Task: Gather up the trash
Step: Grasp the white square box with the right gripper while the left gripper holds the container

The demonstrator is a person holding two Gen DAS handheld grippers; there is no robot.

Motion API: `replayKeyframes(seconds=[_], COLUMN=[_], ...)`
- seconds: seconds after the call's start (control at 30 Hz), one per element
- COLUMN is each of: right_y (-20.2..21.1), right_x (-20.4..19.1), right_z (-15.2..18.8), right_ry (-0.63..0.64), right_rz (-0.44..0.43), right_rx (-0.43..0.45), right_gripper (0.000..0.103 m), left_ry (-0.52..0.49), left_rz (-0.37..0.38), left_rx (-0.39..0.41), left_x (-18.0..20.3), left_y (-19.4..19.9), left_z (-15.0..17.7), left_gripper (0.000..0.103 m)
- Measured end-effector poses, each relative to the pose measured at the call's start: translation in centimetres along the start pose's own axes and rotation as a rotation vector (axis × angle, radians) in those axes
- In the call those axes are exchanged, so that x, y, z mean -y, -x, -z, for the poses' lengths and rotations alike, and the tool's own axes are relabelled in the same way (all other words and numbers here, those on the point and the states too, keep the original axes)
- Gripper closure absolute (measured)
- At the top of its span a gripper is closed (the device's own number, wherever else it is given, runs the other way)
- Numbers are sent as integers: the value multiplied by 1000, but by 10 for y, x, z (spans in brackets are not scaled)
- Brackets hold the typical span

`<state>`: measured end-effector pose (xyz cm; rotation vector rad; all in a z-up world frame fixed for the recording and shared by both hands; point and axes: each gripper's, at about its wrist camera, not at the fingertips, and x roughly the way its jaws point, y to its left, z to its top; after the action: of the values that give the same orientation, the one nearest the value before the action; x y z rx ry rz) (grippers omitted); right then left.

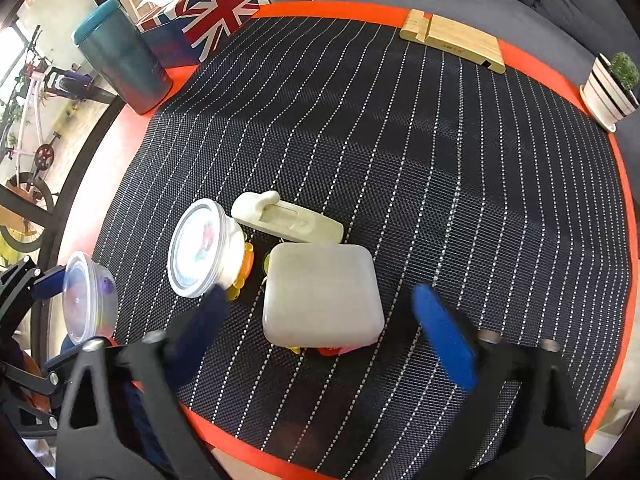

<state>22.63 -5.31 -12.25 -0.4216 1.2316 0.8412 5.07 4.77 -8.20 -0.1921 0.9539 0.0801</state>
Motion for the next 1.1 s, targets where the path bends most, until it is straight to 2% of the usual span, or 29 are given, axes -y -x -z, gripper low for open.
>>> replayKeyframes(seconds=[0.07,0.13,0.2,0.37,0.67,1.1], right_y=[-2,-3,-4,1,33,90], right_x=[-1,-2,-3,-1,5,-13], right_z=[-1,-1,-1,0,13,90], right_ry=[9,7,10,13,13,121], right_rz=[4,2,13,49,32,-5], right_rx=[-5,-3,-7,30,133,280], right_gripper=[26,33,45,45,45,45], left_ry=[2,2,3,2,-13,-66], left_rz=[3,5,6,6,2,5], left_rx=[-1,-1,0,6,17,61], left_x=[0,0,0,-1,5,24], left_y=[-1,-2,-2,-1,2,22], left_z=[1,1,2,2,0,10], left_gripper=[44,44,44,44,44,44])
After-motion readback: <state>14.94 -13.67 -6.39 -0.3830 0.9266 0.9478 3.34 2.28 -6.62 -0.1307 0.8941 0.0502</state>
